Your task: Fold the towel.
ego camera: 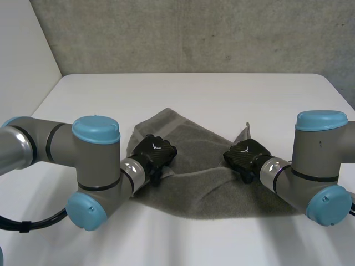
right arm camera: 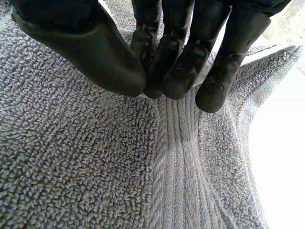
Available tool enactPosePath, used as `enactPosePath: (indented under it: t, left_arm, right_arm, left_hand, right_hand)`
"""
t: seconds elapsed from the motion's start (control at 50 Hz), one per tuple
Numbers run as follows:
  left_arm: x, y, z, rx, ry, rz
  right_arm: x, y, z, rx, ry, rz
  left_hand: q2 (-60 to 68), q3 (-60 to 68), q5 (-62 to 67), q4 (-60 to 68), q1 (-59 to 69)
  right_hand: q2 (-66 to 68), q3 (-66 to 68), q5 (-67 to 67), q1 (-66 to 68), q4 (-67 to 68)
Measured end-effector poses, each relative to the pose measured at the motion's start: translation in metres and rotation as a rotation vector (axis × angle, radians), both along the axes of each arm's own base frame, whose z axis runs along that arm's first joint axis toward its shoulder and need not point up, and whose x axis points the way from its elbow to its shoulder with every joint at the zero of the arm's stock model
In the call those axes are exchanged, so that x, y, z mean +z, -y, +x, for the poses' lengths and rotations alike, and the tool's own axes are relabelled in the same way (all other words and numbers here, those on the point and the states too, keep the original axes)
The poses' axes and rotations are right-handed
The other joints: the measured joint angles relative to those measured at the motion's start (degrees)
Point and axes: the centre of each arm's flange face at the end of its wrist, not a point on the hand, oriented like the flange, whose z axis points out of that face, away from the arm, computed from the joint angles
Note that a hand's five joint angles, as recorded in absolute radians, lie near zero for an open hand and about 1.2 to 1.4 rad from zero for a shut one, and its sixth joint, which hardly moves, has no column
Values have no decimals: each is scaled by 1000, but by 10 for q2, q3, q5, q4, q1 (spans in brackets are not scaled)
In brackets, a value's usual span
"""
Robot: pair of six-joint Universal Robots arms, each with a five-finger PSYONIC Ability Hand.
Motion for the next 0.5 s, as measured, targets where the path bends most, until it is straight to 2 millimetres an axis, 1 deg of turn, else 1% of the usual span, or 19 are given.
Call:
enactPosePath:
  t: [0.04, 0.06, 0.16, 0.2, 0.22, 0.3, 0.36, 0.4, 0.42, 0.44, 0.46, 0.5]
  left_arm:
    - [1, 1, 0, 2, -3, -4]
    - [2, 2, -1, 4, -4, -7]
    - [3, 5, 1, 23, -5, -15]
    - [4, 8, 2, 43, -4, -24]
    - [5, 10, 3, 50, -4, -28]
    - [10, 18, 5, 100, -9, -61]
    - [18, 29, 8, 149, -22, -103]
    - [29, 44, 11, 200, -47, -156]
    - [32, 48, 12, 213, -54, -170]
    - [41, 58, 14, 244, -75, -206]
    - [45, 63, 15, 260, -86, -224]
    - [63, 80, 19, 313, -136, -292]
  right_arm:
    - [0, 0, 0, 2, 1, 0]
    - [0, 0, 0, 3, 2, 0]
    - [0, 0, 1, 6, 4, 0]
    - [1, 1, 1, 7, 5, -4]
    - [2, 1, 1, 7, 5, -7]
    - [7, 4, 3, 8, 8, -31]
    - [16, 10, 6, 12, 13, -76]
    - [30, 18, 10, 18, 25, -146]
    - [33, 20, 11, 19, 29, -163]
    - [44, 26, 14, 19, 43, -219]
    - [50, 30, 16, 17, 51, -249]
    - [74, 44, 21, -2, 87, -377]
  left_hand:
    - [20, 20, 18, 16, 19]
    - [61, 62, 63, 63, 65]
    - [174, 176, 178, 176, 174]
    - [259, 265, 266, 263, 256]
    - [283, 292, 290, 289, 277]
    - [300, 327, 311, 317, 285]
    - [300, 328, 311, 317, 285]
    - [300, 329, 311, 317, 285]
    - [300, 329, 311, 317, 285]
    - [301, 329, 311, 317, 285]
    - [303, 329, 311, 317, 285]
    - [309, 329, 311, 317, 285]
  right_hand:
    - [1, 0, 0, 0, 0]
    - [1, 0, 0, 0, 0]
    - [1, 0, 0, 0, 0]
    - [1, 0, 0, 0, 0]
    - [1, 0, 0, 0, 0]
    - [1, 1, 0, 1, 0]
    - [1, 1, 0, 1, 0]
    - [1, 1, 0, 1, 0]
    - [1, 1, 0, 1, 0]
    - [1, 1, 0, 1, 0]
    - [1, 1, 0, 1, 0]
    - [1, 1, 0, 4, 0]
